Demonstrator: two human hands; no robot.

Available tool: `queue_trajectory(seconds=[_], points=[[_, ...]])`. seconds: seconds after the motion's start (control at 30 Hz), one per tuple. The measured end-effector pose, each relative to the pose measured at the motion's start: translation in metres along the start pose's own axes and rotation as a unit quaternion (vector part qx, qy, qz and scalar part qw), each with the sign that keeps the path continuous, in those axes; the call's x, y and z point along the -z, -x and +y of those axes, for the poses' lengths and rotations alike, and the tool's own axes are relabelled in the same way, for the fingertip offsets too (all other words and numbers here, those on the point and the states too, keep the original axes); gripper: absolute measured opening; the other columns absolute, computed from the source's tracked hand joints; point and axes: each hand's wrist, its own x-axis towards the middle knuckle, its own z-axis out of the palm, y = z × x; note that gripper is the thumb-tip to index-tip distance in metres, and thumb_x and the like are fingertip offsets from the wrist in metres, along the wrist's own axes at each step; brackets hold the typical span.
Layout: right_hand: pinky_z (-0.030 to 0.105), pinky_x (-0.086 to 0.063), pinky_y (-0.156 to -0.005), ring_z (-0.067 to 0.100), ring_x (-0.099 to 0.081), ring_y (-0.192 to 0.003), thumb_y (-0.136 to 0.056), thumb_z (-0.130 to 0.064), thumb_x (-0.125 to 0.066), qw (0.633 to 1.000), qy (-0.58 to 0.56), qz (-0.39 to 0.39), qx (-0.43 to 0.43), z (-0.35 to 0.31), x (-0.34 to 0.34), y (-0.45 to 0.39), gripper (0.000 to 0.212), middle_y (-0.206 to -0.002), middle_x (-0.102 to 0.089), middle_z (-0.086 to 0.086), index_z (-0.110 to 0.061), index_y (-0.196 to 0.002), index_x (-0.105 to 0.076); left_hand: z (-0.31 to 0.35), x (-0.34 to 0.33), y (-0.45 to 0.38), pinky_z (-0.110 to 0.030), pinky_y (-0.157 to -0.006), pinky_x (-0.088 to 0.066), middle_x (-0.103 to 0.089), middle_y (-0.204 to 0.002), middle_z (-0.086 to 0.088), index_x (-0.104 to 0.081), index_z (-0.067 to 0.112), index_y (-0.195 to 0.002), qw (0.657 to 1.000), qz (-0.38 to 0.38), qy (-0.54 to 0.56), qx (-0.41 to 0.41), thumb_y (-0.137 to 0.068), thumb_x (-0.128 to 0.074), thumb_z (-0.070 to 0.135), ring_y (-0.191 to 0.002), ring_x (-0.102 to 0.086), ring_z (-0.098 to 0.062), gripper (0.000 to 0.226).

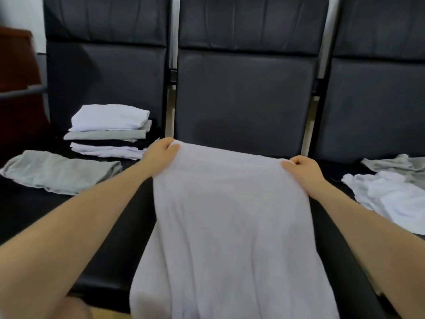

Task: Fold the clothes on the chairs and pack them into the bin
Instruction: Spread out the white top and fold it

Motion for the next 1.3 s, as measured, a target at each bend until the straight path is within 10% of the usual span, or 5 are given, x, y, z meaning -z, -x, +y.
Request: queue_trajectory(seconds=[0.23,0.63,0.97,1.13,1.3], points=[[0.028,-0.036,-0.055,0.02,-0.053,-0.063,-0.089,-0.037,-0.053,0.958,0.277,0.069,-0.012,0.039,0.016,-0.024,0.031,-0.073,-0.061,0.006,-0.013,-0.07,-0.055,-0.02,0.0,-0.038,-0.027,-0.05,-0.026,-0.039,-0.059,0.006,-0.041,0.019,-0.071,0.93,0.053,-0.34,-0.129,-0.097,-0.039,0.041,-0.062,-0.049,-0.021,0.034],[0.041,-0.041,-0.092,0.031,-0.039,-0.125,-0.09,-0.031,-0.058,0.96,0.275,0.022,-0.042,0.008,-0.005,0.011,0.052,-0.135,-0.045,0.014,-0.016,-0.137,-0.044,-0.009,-0.045,0.012,-0.044,-0.098,-0.035,-0.045,-0.134,-0.015,-0.045,0.017,-0.133,0.968,-0.025,-0.236,0.084,-0.091,-0.054,0.037,-0.125,-0.037,-0.033,0.047],[0.027,-0.037,-0.059,0.019,-0.053,-0.073,-0.09,-0.043,-0.059,0.956,0.265,-0.12,-0.037,-0.04,0.006,0.135,0.03,-0.078,-0.055,0.002,-0.017,-0.077,-0.051,0.042,0.013,0.134,-0.028,-0.051,-0.032,-0.05,-0.061,0.004,-0.046,0.017,-0.058,0.967,-0.178,-0.168,0.071,-0.087,-0.048,0.062,-0.059,-0.049,-0.014,0.053],[0.033,-0.052,-0.075,0.024,-0.061,-0.09,-0.075,-0.069,-0.063,0.91,0.338,-0.21,-0.117,-0.025,0.04,0.17,0.065,-0.107,-0.063,0.004,-0.014,-0.107,-0.055,0.033,0.026,0.188,-0.026,-0.051,-0.034,-0.053,-0.06,0.006,-0.052,0.019,-0.061,0.934,-0.223,-0.277,0.018,-0.08,-0.051,0.068,-0.058,-0.051,-0.01,0.053],[0.022,-0.041,-0.053,0.015,-0.051,-0.069,-0.088,-0.041,-0.064,0.902,0.296,-0.287,-0.131,-0.024,0.042,0.194,0.03,-0.08,-0.054,0.0,-0.018,-0.075,-0.049,0.035,0.016,0.206,-0.03,-0.055,-0.031,-0.043,-0.064,0.002,-0.036,0.018,-0.064,0.963,-0.201,-0.177,-0.034,-0.096,-0.048,0.032,-0.061,-0.043,-0.017,0.038]])
